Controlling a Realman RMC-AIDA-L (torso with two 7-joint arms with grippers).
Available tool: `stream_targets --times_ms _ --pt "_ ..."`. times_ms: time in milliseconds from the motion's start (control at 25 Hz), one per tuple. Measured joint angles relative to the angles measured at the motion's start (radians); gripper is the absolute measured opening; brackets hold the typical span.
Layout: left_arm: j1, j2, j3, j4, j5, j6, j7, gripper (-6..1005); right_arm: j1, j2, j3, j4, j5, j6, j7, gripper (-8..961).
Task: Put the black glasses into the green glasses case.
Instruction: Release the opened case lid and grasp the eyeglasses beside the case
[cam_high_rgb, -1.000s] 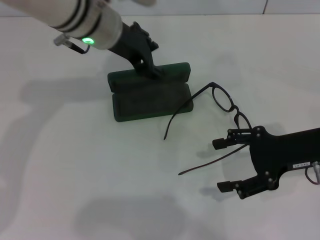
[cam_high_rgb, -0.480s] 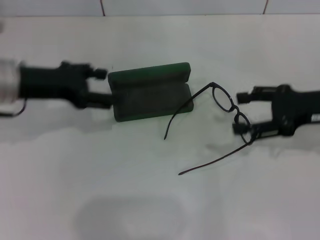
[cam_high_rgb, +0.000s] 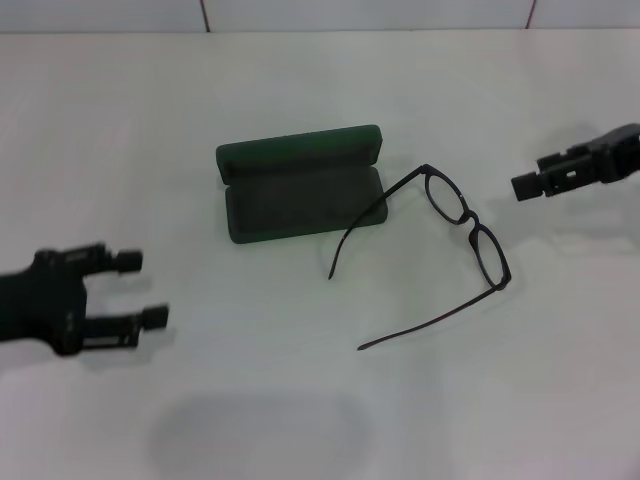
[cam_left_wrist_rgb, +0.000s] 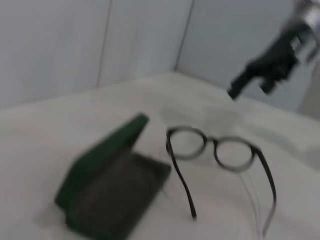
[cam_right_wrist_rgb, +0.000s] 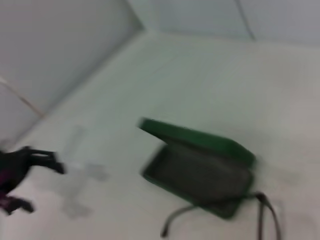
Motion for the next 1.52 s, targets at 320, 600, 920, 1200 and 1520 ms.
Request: stream_targets --times_ms 320,600,920,1200,1520 --pt "0.016 0.003 -0.001 -0.026 0.060 0.019 0.045 839 0.204 0.023 -0.057 0.019 -0.288 -0.008 0.386 869" --pt "0.012 0.004 -0.006 -0.025 0.109 0.025 0.068 839 0.370 0.074 -0.127 0.105 -0.430 0.077 0.541 869" --pt "0.006 0.003 -0.008 -0.026 0.109 0.025 0.093 838 0.456 0.144 -0.150 0.238 -0.526 0.197 0.562 869" --pt "0.005 0.002 -0.009 -0.026 0.110 0.025 0.093 838 0.468 0.161 -0.153 0.265 -0.528 0.226 0.571 870" --pt "-0.005 0.000 -0.009 -0.028 0.111 0.021 0.094 837 0.464 0.160 -0.249 0.275 -0.529 0.232 0.653 849"
